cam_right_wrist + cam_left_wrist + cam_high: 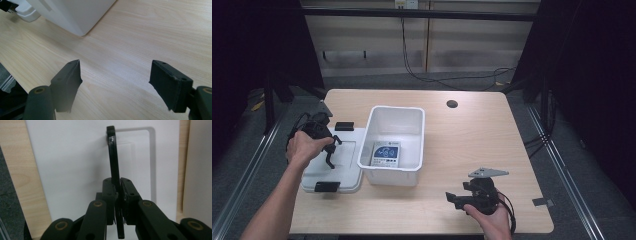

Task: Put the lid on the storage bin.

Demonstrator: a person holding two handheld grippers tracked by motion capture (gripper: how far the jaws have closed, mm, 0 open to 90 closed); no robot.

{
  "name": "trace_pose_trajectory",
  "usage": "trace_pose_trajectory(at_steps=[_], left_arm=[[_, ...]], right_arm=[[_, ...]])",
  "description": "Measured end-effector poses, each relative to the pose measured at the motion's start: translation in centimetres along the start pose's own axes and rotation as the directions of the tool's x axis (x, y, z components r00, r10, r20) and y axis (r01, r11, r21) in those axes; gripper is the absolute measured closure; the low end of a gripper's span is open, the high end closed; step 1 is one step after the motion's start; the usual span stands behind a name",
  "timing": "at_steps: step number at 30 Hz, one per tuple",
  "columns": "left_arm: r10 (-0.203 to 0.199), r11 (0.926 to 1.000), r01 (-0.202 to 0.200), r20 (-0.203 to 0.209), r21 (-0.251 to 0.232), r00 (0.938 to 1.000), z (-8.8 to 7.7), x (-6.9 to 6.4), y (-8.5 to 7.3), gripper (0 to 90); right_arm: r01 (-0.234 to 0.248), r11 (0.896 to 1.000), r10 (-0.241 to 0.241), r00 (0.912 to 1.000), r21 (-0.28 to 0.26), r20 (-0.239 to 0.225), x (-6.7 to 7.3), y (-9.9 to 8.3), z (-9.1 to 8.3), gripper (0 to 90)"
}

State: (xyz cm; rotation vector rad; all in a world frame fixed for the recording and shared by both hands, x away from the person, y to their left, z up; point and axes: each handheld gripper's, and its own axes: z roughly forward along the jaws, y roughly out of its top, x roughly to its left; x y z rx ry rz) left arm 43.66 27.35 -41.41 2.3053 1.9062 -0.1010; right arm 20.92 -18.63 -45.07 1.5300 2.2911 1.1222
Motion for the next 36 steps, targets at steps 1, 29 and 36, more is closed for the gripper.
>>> trace_pose_trajectory(at_steps=[1, 29, 36], left_arm=[[0.000, 1.0000, 0.000, -0.005, -0.001, 1.0000, 0.0, 0.0, 0.0, 83.9], [0.035, 0.9993, -0.035, -0.005, 0.014, 0.9994, -3.0, 0.8, -0.3, 84.9], [0.036, 0.9993, -0.036, -0.008, 0.011, 0.9993, -3.9, 1.2, -0.4, 85.0]], right_arm=[[0.000, 1.000, 0.000, 1.0000, 0.000, 0.000, 0.0, 0.0, 0.0, 24.7], [-0.002, 1.000, 0.002, 1.0000, 0.008, -0.005, 0.0, 0.0, 0.1, 24.5], [-0.005, 1.000, 0.005, 1.0000, 0.009, -0.006, 0.1, 0.0, 0.1, 24.1]])
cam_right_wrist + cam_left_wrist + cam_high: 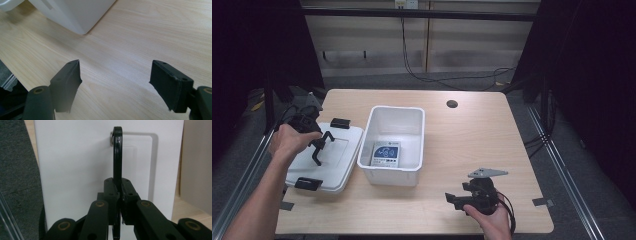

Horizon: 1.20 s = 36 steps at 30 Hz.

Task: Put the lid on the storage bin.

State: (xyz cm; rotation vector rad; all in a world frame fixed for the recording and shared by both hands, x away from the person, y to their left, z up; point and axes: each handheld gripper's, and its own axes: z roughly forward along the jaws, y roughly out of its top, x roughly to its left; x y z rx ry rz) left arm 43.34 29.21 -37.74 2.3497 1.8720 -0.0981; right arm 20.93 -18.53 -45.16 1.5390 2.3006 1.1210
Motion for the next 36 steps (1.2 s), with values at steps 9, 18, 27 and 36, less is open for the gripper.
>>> trace_pose_trajectory(at_steps=[9, 18, 27, 36], left_arm=[[0.018, 0.9998, -0.018, 0.013, 0.002, 0.9998, -1.4, 0.1, -0.1, 85.0], [0.018, 0.9998, -0.018, 0.016, -0.001, 0.9997, -2.4, 0.3, -0.2, 84.9], [0.050, 0.9986, -0.050, 0.006, 0.014, 0.9987, -3.2, -0.1, -0.2, 85.0], [0.089, 0.9959, -0.089, -0.002, -0.014, 0.9960, -4.8, -1.3, -0.1, 85.0]], right_arm=[[-0.004, 1.000, 0.004, 1.0000, 0.009, -0.001, 0.0, 0.0, 0.0, 23.1], [0.000, 1.000, 0.000, 1.0000, 0.014, -0.003, 0.0, 0.0, 0.1, 22.9], [-0.002, 1.000, 0.002, 1.0000, 0.013, -0.002, 0.0, 0.0, 0.2, 22.8], [-0.001, 1.000, 0.001, 1.0000, 0.015, -0.003, 0.0, 0.0, 0.2, 22.8]])
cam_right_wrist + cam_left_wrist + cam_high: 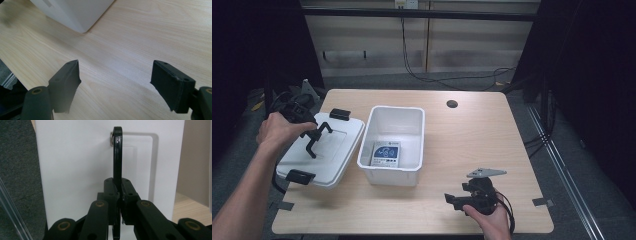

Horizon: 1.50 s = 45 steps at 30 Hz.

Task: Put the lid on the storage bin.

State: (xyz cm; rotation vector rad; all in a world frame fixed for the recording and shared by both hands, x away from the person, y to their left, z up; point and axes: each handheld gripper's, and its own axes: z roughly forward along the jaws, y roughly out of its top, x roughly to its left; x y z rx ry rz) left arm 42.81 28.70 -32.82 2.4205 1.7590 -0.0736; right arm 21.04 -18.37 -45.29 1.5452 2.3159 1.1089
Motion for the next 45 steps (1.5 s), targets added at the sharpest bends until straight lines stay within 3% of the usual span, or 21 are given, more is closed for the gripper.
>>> trace_pose_trajectory(at_steps=[9, 13, 16, 21, 28, 39, 43, 45], left_arm=[[-0.009, 0.9991, 0.009, -0.001, -0.042, 1.0000, -1.9, 0.2, -0.2, 84.9], [-0.021, 0.9989, 0.021, 0.004, -0.043, 0.9998, -2.3, 0.2, -0.3, 84.9], [-0.008, 0.9993, 0.007, -0.001, -0.038, 1.0000, -2.6, 0.1, -0.2, 84.9], [0.016, 0.9993, -0.016, -0.003, -0.034, 0.9999, -2.9, -0.3, -0.1, 85.0], [0.000, 0.9972, -0.001, -0.015, -0.075, 0.9999, -4.1, -0.8, -0.2, 85.0], [0.019, 0.9971, -0.021, -0.021, -0.073, 0.9996, -5.0, -1.7, 0.1, 85.0], [0.009, 0.9961, -0.011, -0.025, -0.087, 0.9996, -5.5, -2.4, 0.4, 85.0], [0.010, 0.9961, -0.011, -0.011, -0.088, 0.9999, -5.5, -2.8, 0.5, 85.0]], right_arm=[[0.000, 1.000, 0.000, 1.0000, 0.003, -0.002, 0.0, 0.0, 0.1, 22.8], [0.000, 1.000, 0.000, 1.0000, 0.003, -0.001, 0.0, 0.0, 0.1, 22.8], [0.001, 1.000, -0.001, 1.0000, 0.003, -0.002, 0.0, 0.0, 0.1, 22.8], [0.000, 1.000, 0.000, 1.0000, 0.003, -0.005, 0.0, 0.0, 0.1, 22.8], [0.006, 1.000, -0.006, 1.0000, 0.001, -0.005, 0.0, 0.0, 0.1, 22.8], [0.005, 1.000, -0.005, 1.0000, 0.002, -0.005, 0.1, 0.0, 0.1, 22.8], [0.011, 1.000, -0.011, 0.9999, 0.001, -0.006, 0.1, 0.0, 0.1, 22.8], [0.008, 1.000, -0.008, 0.9999, 0.003, -0.011, 0.1, 0.0, 0.1, 22.6]])
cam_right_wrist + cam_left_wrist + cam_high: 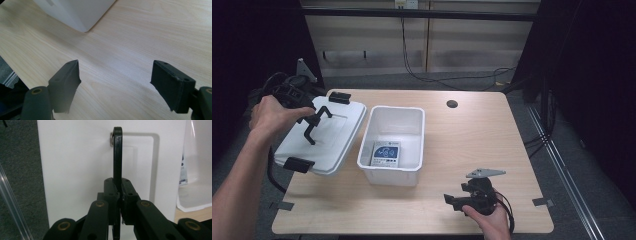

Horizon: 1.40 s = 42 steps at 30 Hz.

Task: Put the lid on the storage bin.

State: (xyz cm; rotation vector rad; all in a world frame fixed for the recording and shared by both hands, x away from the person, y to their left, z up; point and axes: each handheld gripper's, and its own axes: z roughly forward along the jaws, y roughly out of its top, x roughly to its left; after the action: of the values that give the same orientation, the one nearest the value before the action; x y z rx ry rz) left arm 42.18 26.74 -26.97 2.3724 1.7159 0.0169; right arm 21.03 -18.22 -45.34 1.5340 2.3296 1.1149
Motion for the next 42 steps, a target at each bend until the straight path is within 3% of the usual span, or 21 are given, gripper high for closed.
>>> trace_pose_trajectory(at_steps=[9, 12, 16, 26, 31, 36, 42], left_arm=[[-0.011, 0.9999, 0.011, 0.002, 0.003, 0.9999, -0.2, -1.8, 0.9, 85.0], [-0.011, 0.9999, 0.011, -0.026, -0.004, 0.9996, -0.4, -2.9, 1.2, 85.1], [0.008, 0.9999, -0.008, 0.004, -0.013, 1.0000, -0.4, -3.8, 1.6, 85.1], [0.013, 0.9999, -0.013, 0.015, -0.004, 0.9998, -0.1, -5.3, 2.4, 85.0], [0.025, 0.9997, -0.025, 0.021, 0.000, 0.9995, -0.5, -6.6, 2.7, 85.0], [-0.005, 0.9994, 0.005, 0.016, -0.033, 0.9999, -0.4, -8.1, 3.2, 85.0], [-0.020, 0.9995, 0.021, 0.018, -0.026, 0.9996, 0.0, -8.9, 3.6, 85.0]], right_arm=[[0.001, 1.000, -0.001, 1.0000, 0.000, -0.001, 0.0, 0.0, 0.0, 22.4], [0.002, 1.000, -0.002, 1.0000, 0.001, -0.003, 0.1, 0.0, 0.0, 22.3], [0.006, 1.000, -0.006, 1.0000, 0.000, -0.003, 0.1, 0.0, 0.0, 22.3], [0.006, 1.000, -0.006, 1.0000, 0.001, -0.007, 0.1, 0.0, 0.0, 22.2], [-0.021, 1.000, 0.021, 0.9995, 0.005, -0.023, 0.1, 0.1, 0.1, 22.2], [-0.009, 1.000, 0.010, 0.9998, 0.010, -0.016, 0.3, 0.0, 0.1, 22.3], [0.002, 1.000, -0.002, 0.9999, 0.010, -0.013, 0.2, 0.0, -0.1, 22.2]])
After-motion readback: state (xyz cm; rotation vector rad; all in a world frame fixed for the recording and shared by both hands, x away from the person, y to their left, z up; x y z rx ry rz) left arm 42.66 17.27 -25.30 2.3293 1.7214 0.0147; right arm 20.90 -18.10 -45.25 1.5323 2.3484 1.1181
